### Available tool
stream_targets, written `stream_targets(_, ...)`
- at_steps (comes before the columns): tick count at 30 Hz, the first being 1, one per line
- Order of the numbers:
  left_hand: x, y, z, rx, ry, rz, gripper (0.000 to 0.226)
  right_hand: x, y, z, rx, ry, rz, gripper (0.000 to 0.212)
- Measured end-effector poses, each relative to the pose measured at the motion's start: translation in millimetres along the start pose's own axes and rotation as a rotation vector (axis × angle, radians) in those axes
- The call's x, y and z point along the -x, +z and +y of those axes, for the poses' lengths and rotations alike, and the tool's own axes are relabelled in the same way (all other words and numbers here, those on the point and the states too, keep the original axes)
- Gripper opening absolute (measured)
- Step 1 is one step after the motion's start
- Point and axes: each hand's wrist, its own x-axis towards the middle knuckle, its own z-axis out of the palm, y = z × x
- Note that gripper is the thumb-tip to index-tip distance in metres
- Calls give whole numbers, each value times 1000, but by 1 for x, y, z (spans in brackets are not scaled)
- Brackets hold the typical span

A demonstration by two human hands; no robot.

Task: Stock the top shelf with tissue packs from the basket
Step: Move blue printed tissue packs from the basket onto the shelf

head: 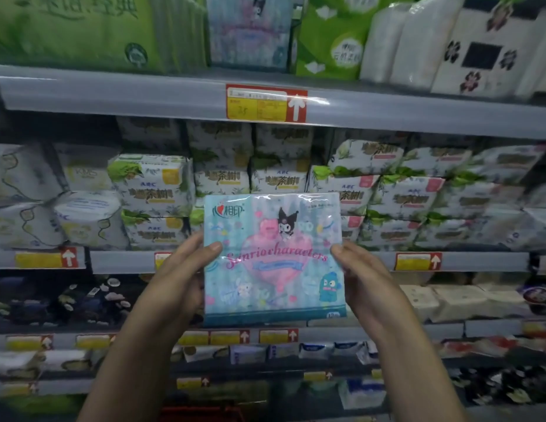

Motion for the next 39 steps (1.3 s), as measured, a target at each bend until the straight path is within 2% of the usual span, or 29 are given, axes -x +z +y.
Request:
stream_targets(2,2,3,0,6,15,16,76,-3,-2,-5,18,-1,-44,12)
stream_targets(3,3,4,1,5,19,34,71,-5,-3,-7,23,-7,-72,7)
stream_targets(7,9,11,10,-38,63,73,87,-11,-2,-15,23,-16,-170,8)
stream_targets(11,11,14,24,-40,108,75,87,-14,6,-23,-17,-55,-219,5)
stream_targets(15,10,8,36,-33,122,52,90,-17,14,-24,18,-74,-259,51)
stream_targets(19,8,3,48,-49,127,16,85,-20,21,-30,9,-73,-266,62)
stream_targets(29,-2,1,76,-103,169,-12,74,-23,38,-54,-18,-119,-247,62)
stream_targets(39,-6,5,115,-124,237,-55,88,-19,57,-80,14,-226,-257,64)
